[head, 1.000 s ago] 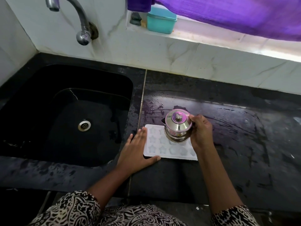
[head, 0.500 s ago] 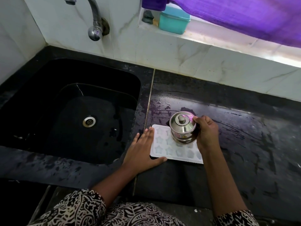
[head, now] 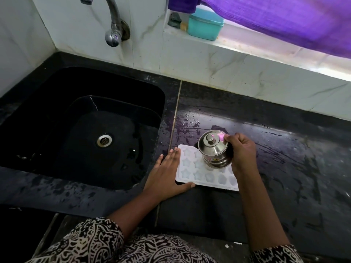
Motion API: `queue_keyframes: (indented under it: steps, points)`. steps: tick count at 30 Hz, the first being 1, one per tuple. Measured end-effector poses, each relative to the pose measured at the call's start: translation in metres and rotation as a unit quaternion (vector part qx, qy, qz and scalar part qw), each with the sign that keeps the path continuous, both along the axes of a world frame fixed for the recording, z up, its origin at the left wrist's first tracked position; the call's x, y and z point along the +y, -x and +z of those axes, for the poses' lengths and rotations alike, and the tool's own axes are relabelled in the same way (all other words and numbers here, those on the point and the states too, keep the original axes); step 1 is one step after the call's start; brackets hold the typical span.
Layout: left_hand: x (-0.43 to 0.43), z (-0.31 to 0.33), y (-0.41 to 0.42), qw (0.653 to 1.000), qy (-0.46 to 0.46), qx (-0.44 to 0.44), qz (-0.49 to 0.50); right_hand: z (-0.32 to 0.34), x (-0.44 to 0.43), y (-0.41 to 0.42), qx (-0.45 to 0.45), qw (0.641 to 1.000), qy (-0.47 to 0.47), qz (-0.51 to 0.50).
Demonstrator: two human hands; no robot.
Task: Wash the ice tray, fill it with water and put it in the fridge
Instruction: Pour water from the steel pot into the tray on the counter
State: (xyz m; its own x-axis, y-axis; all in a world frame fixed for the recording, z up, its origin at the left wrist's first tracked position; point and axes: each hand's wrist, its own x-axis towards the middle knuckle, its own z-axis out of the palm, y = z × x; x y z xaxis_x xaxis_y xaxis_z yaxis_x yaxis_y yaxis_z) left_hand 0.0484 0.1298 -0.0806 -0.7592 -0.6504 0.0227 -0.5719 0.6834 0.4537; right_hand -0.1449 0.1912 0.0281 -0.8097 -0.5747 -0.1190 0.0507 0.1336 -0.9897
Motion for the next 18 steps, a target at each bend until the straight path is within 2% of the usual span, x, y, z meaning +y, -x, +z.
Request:
queue_keyframes:
  steps: [18]
  points:
    - [0.0008,0.0024,-0.0007,1.000,0.004,0.008,0.001,0.0049,-0.0034,-0.0007,0.056,0.998,-0.028,0.026]
